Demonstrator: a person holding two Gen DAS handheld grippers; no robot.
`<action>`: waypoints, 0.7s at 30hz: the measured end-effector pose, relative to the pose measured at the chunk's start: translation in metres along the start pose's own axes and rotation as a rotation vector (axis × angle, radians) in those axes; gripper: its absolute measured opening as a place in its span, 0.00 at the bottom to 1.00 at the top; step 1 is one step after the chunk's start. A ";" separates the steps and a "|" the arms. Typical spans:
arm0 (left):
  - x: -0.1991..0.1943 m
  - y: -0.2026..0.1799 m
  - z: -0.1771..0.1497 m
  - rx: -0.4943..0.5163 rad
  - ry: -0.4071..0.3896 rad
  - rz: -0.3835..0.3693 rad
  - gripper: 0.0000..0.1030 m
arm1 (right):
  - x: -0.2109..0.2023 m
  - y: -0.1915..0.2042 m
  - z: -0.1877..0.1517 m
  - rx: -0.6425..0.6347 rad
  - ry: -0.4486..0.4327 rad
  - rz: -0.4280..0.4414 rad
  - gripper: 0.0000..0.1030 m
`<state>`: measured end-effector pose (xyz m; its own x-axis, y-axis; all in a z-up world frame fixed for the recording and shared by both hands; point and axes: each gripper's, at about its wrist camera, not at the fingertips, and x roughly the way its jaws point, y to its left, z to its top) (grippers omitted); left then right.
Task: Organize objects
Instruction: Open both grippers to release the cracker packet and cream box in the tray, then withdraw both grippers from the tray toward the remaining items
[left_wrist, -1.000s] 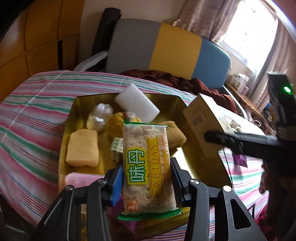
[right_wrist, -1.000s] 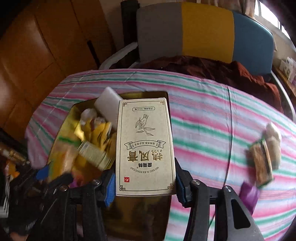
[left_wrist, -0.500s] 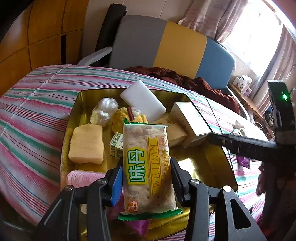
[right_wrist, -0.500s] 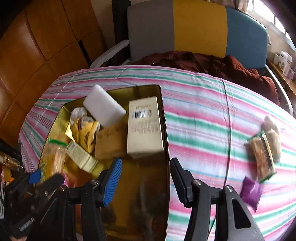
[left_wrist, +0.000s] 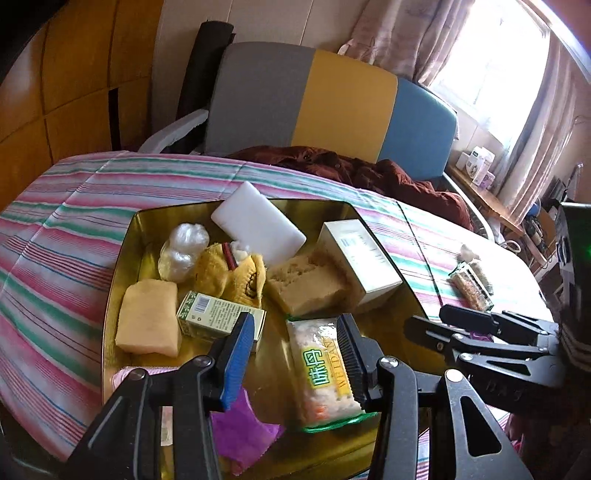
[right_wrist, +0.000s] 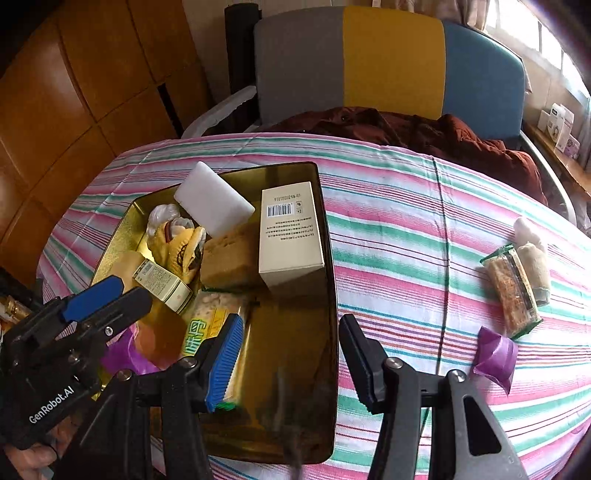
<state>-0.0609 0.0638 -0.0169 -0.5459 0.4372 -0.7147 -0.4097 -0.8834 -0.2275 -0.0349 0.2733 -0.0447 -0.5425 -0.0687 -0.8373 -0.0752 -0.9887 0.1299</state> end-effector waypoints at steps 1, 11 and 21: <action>0.000 0.000 -0.001 -0.001 0.001 0.000 0.49 | 0.000 0.001 -0.001 0.000 0.001 0.000 0.53; -0.004 0.002 -0.016 -0.010 0.008 0.021 0.64 | 0.002 0.004 -0.012 -0.007 0.003 -0.002 0.60; -0.013 -0.004 -0.017 0.000 -0.007 0.022 0.71 | -0.003 0.003 -0.016 0.004 -0.013 0.001 0.69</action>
<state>-0.0394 0.0584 -0.0181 -0.5596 0.4190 -0.7150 -0.3977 -0.8927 -0.2119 -0.0202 0.2687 -0.0504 -0.5530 -0.0676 -0.8304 -0.0780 -0.9881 0.1324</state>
